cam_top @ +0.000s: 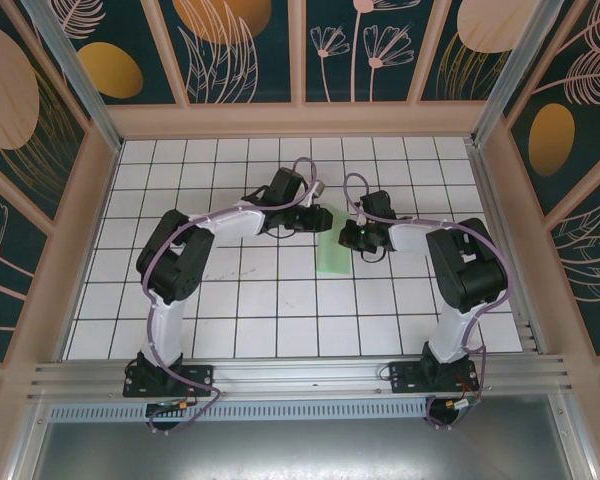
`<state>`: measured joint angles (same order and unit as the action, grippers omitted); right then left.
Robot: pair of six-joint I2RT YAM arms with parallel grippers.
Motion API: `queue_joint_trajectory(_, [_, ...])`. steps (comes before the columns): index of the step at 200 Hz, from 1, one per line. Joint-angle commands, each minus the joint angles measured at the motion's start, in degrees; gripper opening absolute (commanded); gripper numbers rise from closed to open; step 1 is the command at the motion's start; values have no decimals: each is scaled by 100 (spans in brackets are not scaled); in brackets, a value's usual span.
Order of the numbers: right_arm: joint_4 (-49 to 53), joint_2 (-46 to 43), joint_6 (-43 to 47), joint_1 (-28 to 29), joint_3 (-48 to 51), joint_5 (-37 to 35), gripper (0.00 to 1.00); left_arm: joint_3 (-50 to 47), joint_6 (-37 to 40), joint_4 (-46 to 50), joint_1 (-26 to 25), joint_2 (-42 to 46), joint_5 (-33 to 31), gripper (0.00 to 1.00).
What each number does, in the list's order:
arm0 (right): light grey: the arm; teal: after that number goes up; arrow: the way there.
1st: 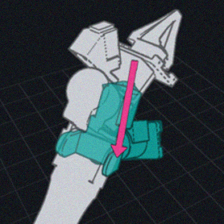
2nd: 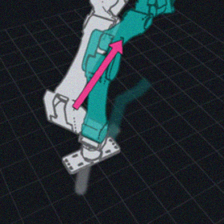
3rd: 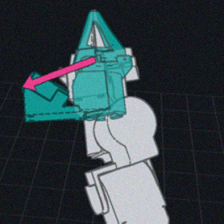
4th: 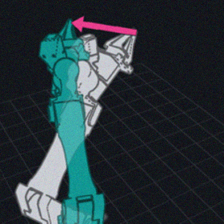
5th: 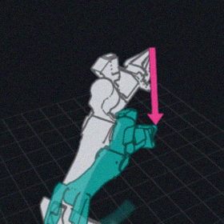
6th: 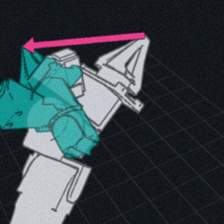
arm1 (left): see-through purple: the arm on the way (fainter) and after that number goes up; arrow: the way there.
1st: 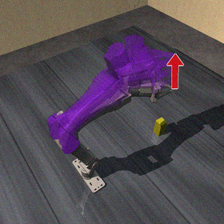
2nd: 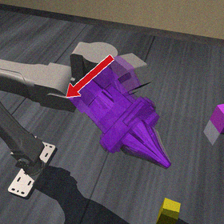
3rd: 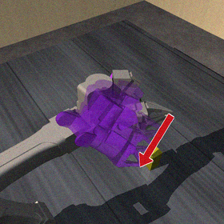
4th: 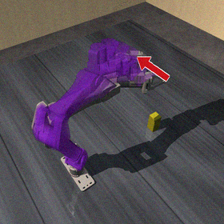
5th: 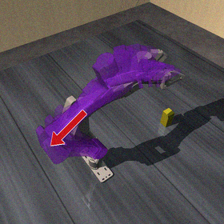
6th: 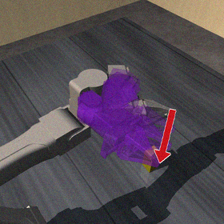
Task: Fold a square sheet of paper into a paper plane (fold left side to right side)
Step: First fold the square sheet of paper in half at the center of the table.
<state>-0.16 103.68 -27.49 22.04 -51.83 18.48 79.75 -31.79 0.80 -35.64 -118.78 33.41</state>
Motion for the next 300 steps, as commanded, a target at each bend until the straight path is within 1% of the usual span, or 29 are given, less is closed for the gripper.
queue_joint_trajectory(1, [588, 371, 93, 110, 78, -244, 3, -65, -86, -229, -16, -344, 430, 28])
queue_joint_trajectory(39, [638, 360, 94, 125, 53, -287, 3, -112, -20, -111, -21, -600, 245, 28])
queue_joint_trajectory(68, [751, 334, 155, 134, 33, -379, 2, -135, 56, 96, -12, -640, -148, 28])
queue_joint_trajectory(119, [834, 329, 208, 137, 42, -448, 2, -355, 85, 272, 29, -683, -587, 28])
queue_joint_trajectory(169, [862, 328, 226, 137, 52, -459, 2, -747, 159, 290, 180, -313, -726, 28])
queue_joint_trajectory(210, [825, 321, 226, 143, 46, -433, 2, -917, 247, 233, 304, 348, -901, 27])
queue_joint_trajectory(226, [825, 320, 218, 151, 42, -424, 2, -908, 182, 34, 303, 538, -762, 27])
queue_joint_trajectory(248, [812, 307, 208, 167, 39, -424, 2, -855, -72, -394, 259, 529, -293, 26])
queue_joint_trajectory(274, [792, 320, 195, 185, 39, -431, 2, -415, -88, -388, 25, 133, -64, 26])
queue_joint_trajectory(300, [791, 321, 191, 204, 34, -423, 2, -106, -126, -329, -99, -276, -113, 26])
